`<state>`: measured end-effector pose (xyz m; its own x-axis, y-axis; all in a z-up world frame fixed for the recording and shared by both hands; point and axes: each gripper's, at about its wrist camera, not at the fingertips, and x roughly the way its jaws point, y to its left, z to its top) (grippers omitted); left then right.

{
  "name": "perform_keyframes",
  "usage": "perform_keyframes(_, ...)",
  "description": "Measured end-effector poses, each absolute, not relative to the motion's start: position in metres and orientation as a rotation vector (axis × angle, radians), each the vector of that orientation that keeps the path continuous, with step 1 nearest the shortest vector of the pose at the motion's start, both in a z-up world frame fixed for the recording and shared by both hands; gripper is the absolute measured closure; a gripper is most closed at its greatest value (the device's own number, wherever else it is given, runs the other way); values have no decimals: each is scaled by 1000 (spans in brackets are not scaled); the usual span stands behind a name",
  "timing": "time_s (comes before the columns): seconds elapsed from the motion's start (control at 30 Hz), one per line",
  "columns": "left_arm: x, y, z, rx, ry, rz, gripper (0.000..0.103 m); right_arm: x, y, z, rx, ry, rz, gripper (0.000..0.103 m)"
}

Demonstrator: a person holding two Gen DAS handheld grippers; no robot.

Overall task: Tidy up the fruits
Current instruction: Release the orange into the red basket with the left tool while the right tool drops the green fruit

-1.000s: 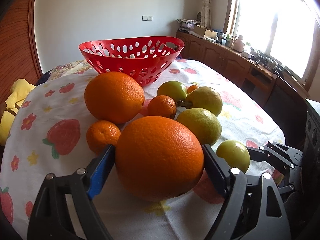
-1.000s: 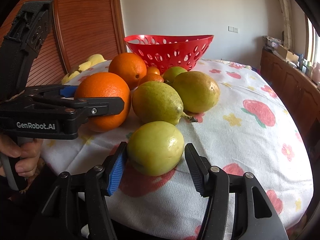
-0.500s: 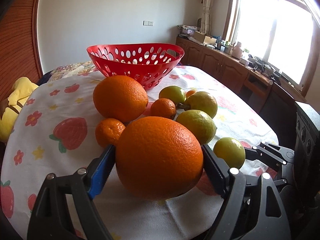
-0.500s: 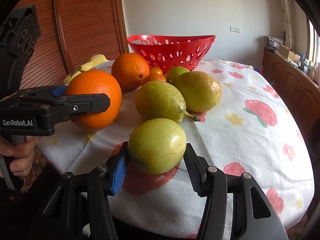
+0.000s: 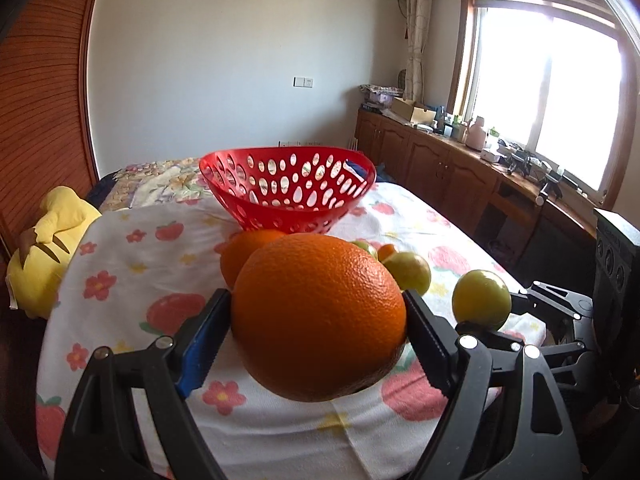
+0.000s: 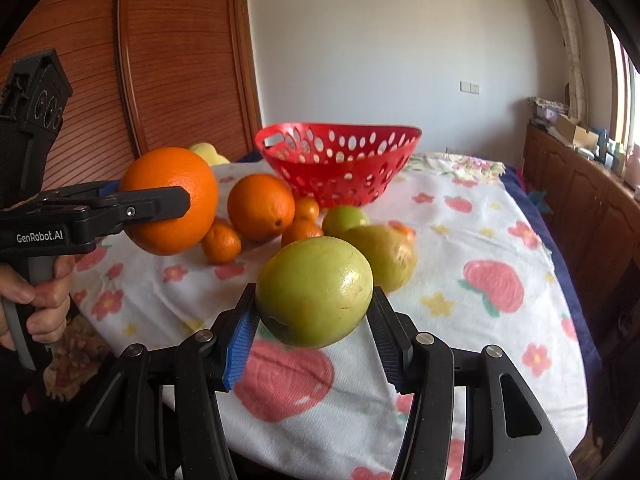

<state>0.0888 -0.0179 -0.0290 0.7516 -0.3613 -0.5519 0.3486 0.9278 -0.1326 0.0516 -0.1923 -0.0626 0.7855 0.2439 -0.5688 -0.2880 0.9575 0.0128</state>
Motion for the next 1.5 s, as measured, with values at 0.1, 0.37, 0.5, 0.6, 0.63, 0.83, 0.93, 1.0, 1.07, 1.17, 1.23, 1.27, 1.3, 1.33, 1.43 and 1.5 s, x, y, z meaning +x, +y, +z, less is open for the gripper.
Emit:
perform_keyframes(0.1,95,-12,-17,-13,587,-378,19,58,-197,-50,-89,577,285,48)
perform_keyframes(0.37,119,-4,8,2,543,-367,19,93,-195,-16,-130,520,301,48)
perform_keyframes(0.5,136,-3,15,17,532,-358,19,118,-191,-9,-154,511,315,48)
perform_keyframes(0.6,152,-2,17,14,533,-358,19,138,-187,-7,-173,515,327,48)
perform_keyframes(0.63,157,-3,18,14,534,-360,19,143,-187,-6,-176,517,330,48)
perform_keyframes(0.83,192,-15,20,28,557,-367,19,178,-180,-6,-204,530,354,48)
perform_keyframes(0.93,211,-22,18,41,580,-363,19,196,-180,-8,-206,544,362,48)
perform_keyframes(1.0,223,-26,15,47,597,-364,19,208,-180,-10,-213,551,368,48)
perform_keyframes(1.07,234,-31,10,61,614,-362,19,216,-181,-12,-220,555,367,48)
perform_keyframes(1.17,249,-39,2,80,637,-356,19,229,-185,-14,-212,564,365,48)
perform_keyframes(1.23,258,-42,-4,84,658,-360,19,235,-187,-15,-209,570,364,48)
perform_keyframes(1.27,261,-44,-6,88,666,-362,19,235,-188,-15,-209,572,364,48)
perform_keyframes(1.3,265,-47,-10,96,675,-362,19,236,-189,-16,-211,576,363,48)
perform_keyframes(1.33,267,-50,-11,103,681,-362,19,238,-189,-17,-215,578,362,48)
perform_keyframes(1.43,275,-52,-16,117,699,-367,19,241,-187,-20,-246,571,338,48)
perform_keyframes(1.5,279,-53,-20,122,714,-365,19,244,-189,-21,-257,571,328,48)
